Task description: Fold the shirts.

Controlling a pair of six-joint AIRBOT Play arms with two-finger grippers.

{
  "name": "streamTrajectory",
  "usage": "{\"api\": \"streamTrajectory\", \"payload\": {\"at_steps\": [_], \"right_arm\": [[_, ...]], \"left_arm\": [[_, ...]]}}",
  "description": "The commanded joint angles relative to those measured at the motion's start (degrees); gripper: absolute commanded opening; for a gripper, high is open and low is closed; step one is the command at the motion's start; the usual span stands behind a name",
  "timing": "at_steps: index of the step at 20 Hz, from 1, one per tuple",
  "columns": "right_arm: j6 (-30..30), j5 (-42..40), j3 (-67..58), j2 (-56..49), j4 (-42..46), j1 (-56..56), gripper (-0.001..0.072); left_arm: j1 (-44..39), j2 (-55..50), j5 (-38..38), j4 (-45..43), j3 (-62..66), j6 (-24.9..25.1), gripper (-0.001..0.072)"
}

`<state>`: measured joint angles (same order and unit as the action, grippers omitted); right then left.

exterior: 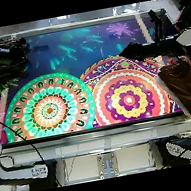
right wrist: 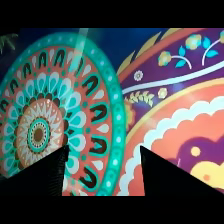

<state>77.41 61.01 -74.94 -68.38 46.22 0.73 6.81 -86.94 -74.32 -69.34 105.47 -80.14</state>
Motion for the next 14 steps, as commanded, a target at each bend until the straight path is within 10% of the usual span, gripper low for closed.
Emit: {"api": "streamTrajectory", "payload": {"at_steps": [1, 5, 8, 11, 14], "right_arm": [[-0.02, -8.39, -0.07, 0.0, 0.15, 0.02, 0.0509], [0.0, -11.63, -0.07, 0.0, 0.09, 0.02, 0.0509], [0.02, -11.52, -0.07, 0.0, -1.4, 0.02, 0.051], [0.09, -9.38, -0.07, 0.0, -2.95, 0.04, 0.0509], [0.07, -9.92, -0.37, 0.0, -2.95, 0.02, 0.0509]], "left_arm": [[0.33, -0.48, 0.2, 0.0, -0.02, -0.02, 0.0012], [0.48, -1.66, 4.42, -4.2, 0.0, 0.04, 0.0024], [1.42, -2.43, 15.5, -24.85, 0.0, -2.47, 0.0675], [5.79, -3.85, 28.76, -42.86, 0.04, -19.52, 0.0605], [14.45, -7.85, 35.23, -38.27, 0.04, -34.34, 0.0489]]}}
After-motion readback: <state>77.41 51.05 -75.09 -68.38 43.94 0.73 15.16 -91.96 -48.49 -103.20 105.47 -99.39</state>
